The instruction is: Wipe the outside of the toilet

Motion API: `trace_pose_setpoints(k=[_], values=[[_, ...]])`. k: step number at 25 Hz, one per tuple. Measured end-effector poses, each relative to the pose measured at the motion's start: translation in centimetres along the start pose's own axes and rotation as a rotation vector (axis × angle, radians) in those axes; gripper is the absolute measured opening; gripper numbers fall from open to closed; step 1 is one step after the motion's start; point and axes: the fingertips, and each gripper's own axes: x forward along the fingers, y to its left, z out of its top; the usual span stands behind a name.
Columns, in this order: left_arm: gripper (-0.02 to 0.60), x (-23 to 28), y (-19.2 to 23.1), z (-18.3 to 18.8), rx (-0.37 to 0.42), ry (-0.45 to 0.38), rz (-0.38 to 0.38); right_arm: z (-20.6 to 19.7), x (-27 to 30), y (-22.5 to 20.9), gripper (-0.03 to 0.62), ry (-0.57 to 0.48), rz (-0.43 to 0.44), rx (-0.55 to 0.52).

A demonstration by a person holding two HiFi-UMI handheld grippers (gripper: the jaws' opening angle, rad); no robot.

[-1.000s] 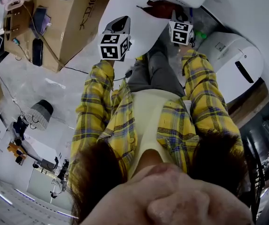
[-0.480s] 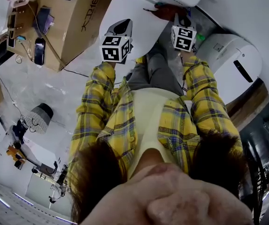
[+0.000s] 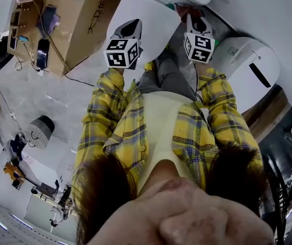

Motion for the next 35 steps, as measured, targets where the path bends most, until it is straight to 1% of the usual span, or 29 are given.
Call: trace_pose_setpoints(k=[5, 9, 14, 17, 19, 23, 27, 35], values=[[0.008, -1.7, -0.3, 1.3, -0.028, -0.056, 0.006, 2.8, -2.7, 1.2, 0.077, -0.061, 0.033, 0.004], [0.008, -3.2, -0.3, 2.5, -0.063, -0.107, 0.018, 4.3, -4.7, 2.1, 0.077, -0.090, 0.053, 0.005], [0.008, -4.9, -0.3, 3.4, -0.080, -0.155, 0.028, 5.4, -6.9, 3.0, 0.077, -0.112, 0.068, 0.021], [0.008, -6.2, -0.2, 3.9, -0.118, -0.193, 0.038, 5.8, -7.9, 3.6, 0.077, -0.119, 0.074, 0.033], [0.008, -6.8, -0.3, 4.0, -0.129, -0.209, 0.037, 6.0, -8.5, 4.0, 0.077, -0.125, 0.078, 0.042], [0.008, -8.1, -0.5, 4.0, -0.120, -0.219, 0.036, 6.6, -9.6, 4.7, 0.075, -0.140, 0.086, 0.056], [0.008, -9.7, -0.7, 4.4, -0.120, -0.248, 0.039, 7.4, -10.7, 5.3, 0.075, -0.153, 0.097, 0.057], [0.008, -11.7, -1.5, 5.4, -0.060, -0.280, 0.042, 8.7, -12.5, 6.3, 0.075, -0.185, 0.092, 0.070]])
